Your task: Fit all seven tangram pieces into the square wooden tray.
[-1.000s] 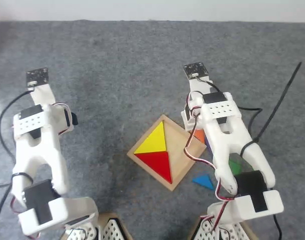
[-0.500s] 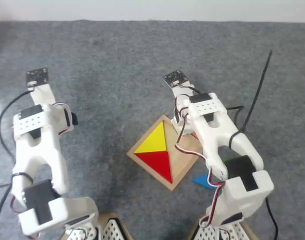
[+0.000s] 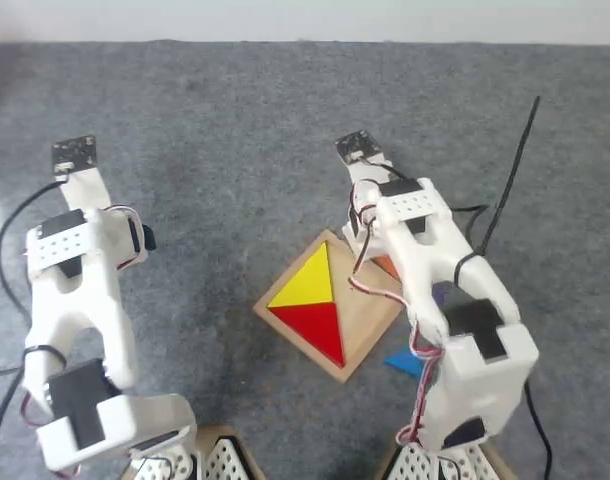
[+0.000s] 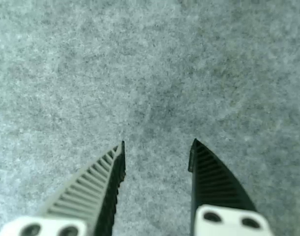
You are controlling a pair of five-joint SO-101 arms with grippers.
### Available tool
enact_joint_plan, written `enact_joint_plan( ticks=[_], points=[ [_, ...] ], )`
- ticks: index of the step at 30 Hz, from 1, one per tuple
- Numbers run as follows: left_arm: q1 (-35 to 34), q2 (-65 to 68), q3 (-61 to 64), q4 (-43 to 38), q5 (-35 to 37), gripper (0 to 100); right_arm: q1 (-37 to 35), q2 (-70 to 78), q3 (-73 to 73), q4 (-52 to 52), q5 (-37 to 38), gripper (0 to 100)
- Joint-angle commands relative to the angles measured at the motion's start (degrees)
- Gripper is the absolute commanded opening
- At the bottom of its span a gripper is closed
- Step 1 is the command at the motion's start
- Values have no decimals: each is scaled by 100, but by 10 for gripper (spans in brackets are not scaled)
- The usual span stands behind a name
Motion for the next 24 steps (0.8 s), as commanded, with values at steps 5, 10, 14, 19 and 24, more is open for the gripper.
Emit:
enact_joint_plan(
  ticks=[5,10,14,19,24],
  points=[
    [-53,-88,-31,-70,44,206,92,22,-176,4,-79,469],
    [-53,-88,-31,-70,44,206,92,251,-211,136,-79,214],
    [-53,-88,-31,-62,44,206,66,66,-176,84,-79,2],
    [-53,-88,-31,-62,44,206,66,-338,-167,189,-149,8],
    [-53,-88,-31,-62,44,206,22,-822,-167,655,-158,7]
  ],
)
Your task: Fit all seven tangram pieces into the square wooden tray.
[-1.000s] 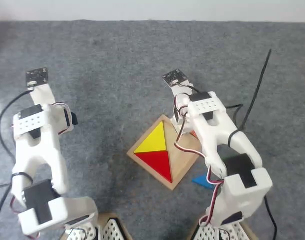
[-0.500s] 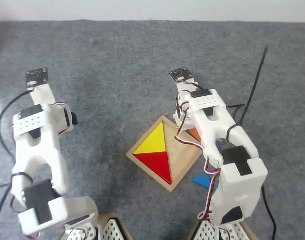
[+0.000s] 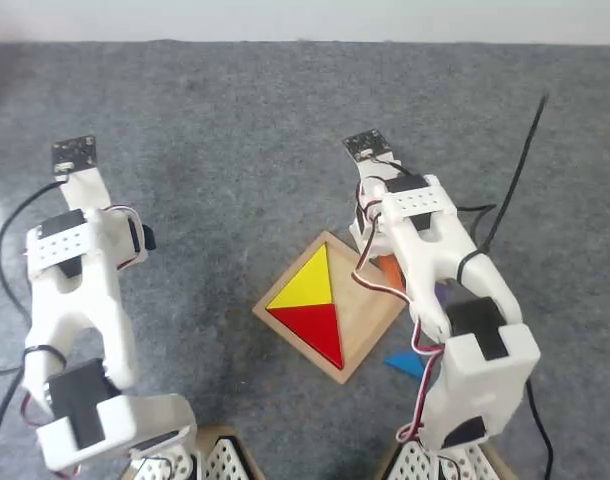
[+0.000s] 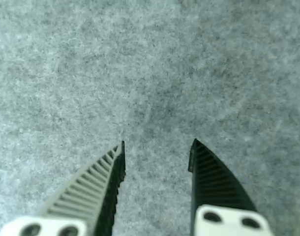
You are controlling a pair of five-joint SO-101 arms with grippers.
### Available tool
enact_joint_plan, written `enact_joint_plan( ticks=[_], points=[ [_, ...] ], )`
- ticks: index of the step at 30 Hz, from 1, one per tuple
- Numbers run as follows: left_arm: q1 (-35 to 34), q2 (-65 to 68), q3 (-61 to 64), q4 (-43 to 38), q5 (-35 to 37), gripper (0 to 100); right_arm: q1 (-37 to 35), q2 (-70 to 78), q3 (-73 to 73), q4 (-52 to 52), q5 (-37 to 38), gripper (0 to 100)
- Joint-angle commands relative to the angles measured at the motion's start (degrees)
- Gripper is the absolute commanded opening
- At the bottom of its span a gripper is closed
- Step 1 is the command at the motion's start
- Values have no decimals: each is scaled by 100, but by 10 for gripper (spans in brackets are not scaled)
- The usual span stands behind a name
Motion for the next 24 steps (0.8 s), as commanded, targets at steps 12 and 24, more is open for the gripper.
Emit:
enact_joint_plan(
  ticks=[12,24],
  points=[
    [-53,-88,-31,-62,44,206,-699,-1279,0,971,-273,7],
    [-53,-88,-31,-62,44,206,-2035,-1288,598,-57,-809,8]
  ],
)
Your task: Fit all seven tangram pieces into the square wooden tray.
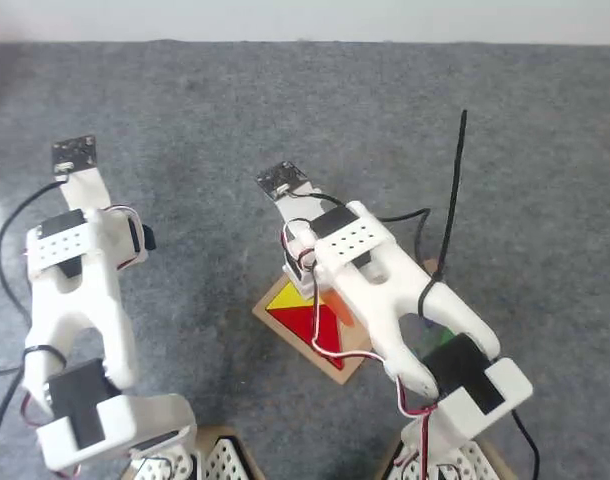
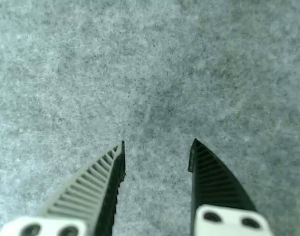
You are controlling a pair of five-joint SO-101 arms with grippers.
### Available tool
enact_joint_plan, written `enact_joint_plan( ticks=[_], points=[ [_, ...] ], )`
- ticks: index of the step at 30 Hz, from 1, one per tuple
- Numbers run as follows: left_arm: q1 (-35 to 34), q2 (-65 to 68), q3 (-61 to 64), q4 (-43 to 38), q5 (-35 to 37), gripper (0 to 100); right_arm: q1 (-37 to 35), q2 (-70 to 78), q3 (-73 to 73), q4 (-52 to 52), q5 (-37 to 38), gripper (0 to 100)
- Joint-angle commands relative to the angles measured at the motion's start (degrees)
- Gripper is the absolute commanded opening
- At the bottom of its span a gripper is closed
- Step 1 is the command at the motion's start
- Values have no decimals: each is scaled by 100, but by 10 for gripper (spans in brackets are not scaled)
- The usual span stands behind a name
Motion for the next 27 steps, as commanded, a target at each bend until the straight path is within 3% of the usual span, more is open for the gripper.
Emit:
enact_joint_plan(
  ticks=[1,5,14,23,27],
  points=[
    [-53,-88,-31,-62,44,206,-48,-347,-18,-251,-185,9],
    [-53,-88,-31,-62,44,206,-31,-286,-9,-198,-132,50],
    [-53,-88,-31,-62,44,206,-31,277,-53,-251,-141,373],
    [-53,-88,-31,-62,44,206,567,-760,413,110,-114,336],
    [-53,-88,-31,-62,44,206,664,-1385,1222,-13,396,322]
  ],
)
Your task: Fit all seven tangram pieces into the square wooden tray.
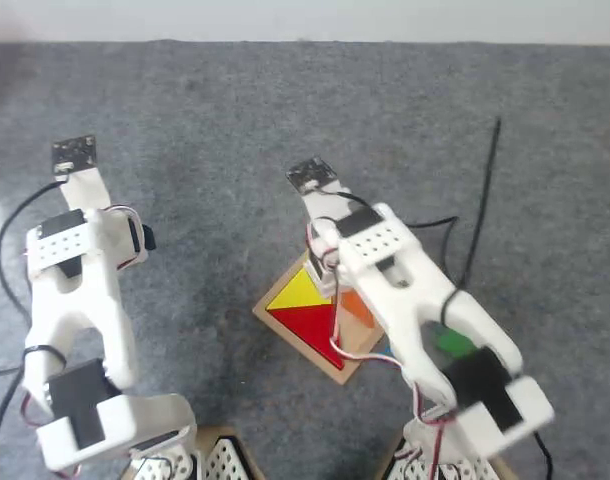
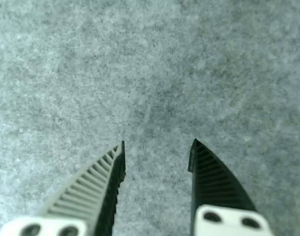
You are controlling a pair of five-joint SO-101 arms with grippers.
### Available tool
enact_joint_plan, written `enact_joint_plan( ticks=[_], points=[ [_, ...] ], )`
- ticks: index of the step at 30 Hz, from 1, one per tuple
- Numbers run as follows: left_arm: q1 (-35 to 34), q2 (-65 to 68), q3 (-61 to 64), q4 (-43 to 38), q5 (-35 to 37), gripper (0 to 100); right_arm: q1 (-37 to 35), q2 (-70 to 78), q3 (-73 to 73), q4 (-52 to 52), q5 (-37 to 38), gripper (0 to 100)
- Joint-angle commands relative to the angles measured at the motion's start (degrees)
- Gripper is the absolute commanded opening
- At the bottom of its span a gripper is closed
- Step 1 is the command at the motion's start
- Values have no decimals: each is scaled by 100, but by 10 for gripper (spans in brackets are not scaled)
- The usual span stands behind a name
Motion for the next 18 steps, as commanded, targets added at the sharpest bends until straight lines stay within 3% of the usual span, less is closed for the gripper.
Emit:
enact_joint_plan(
  ticks=[1,9,18],
  points=[
    [-53,-88,-31,-70,44,206,110,-673,484,-163,325,322],
    [-62,-97,-31,-62,53,206,145,-101,633,-453,598,322],
    [-62,-97,-31,-53,53,206,593,954,-695,-444,651,322]
  ],
)
